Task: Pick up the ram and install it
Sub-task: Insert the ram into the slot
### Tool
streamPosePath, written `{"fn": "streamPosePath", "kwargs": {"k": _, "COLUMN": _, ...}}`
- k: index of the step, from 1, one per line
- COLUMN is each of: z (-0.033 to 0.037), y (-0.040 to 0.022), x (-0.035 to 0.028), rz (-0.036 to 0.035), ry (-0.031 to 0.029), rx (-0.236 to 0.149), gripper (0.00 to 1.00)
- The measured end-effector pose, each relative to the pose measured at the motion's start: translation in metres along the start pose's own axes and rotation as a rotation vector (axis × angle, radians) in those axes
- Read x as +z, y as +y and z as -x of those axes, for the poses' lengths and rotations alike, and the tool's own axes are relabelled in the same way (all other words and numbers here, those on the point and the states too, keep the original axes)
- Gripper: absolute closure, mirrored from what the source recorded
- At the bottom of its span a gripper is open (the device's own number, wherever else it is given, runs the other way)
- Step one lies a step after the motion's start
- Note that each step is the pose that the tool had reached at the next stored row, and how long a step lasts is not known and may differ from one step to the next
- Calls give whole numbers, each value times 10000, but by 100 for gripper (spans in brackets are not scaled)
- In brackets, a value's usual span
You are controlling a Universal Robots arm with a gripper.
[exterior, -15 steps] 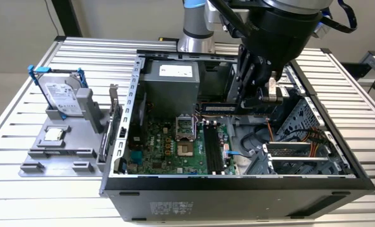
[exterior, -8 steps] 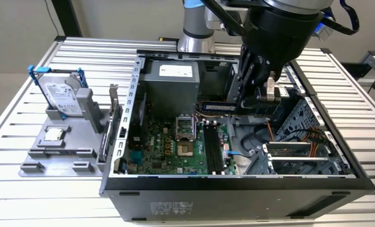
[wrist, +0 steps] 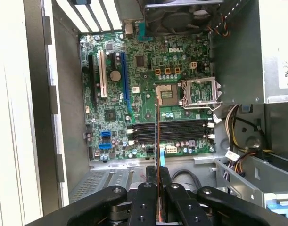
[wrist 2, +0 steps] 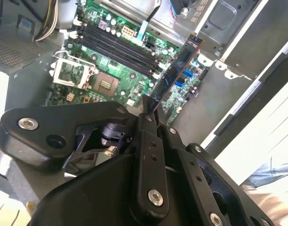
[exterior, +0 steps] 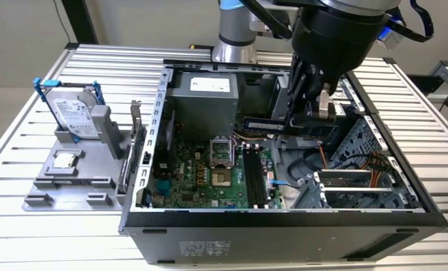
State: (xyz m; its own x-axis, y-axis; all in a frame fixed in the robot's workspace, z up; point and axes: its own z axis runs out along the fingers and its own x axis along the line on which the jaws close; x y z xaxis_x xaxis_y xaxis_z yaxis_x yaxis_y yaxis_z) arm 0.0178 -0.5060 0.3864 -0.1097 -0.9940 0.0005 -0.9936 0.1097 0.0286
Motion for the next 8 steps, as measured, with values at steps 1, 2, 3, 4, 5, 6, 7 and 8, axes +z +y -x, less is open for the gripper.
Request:
{"fn": "streamPosePath", "kwargs": {"k": 1, "z": 5, "y": -2, "x": 0, "rz": 0, "ry": -1, "rx": 43, "gripper": 100}}
{"fn": "streamPosePath", "kwargs": {"k": 2, "z": 5, "y": -2, "x": 0, "rz": 0, "ry": 0, "rx": 53, "gripper": 100}}
{"fn": "streamPosePath", "kwargs": {"k": 3, "z": 5, "y": -2, "x": 0, "rz": 0, "ry": 0, "rx": 53, "gripper": 100}}
{"fn": "streamPosePath", "kwargs": {"k": 4, "z": 5, "y": -2, "x": 0, "rz": 0, "ry": 1, "rx": 53, "gripper": 100}}
{"fn": "streamPosePath", "kwargs": {"k": 5, "z": 6, "y": -3, "x": 0, "rz": 0, "ry": 1, "rx": 53, "gripper": 100}}
{"fn": "streamPosePath", "kwargs": {"k": 6, "z": 5, "y": -3, "x": 0, "rz": 0, "ry": 2, "rx": 53, "gripper": 100}}
{"fn": "streamPosePath", "kwargs": {"k": 7, "z": 5, "y": -3, "x": 0, "rz": 0, "ry": 2, "rx": 54, "gripper": 100}}
{"fn": "streamPosePath", "kwargs": {"k": 8, "z": 5, "y": -3, "x": 0, "rz": 0, "ry": 2, "rx": 54, "gripper": 100}}
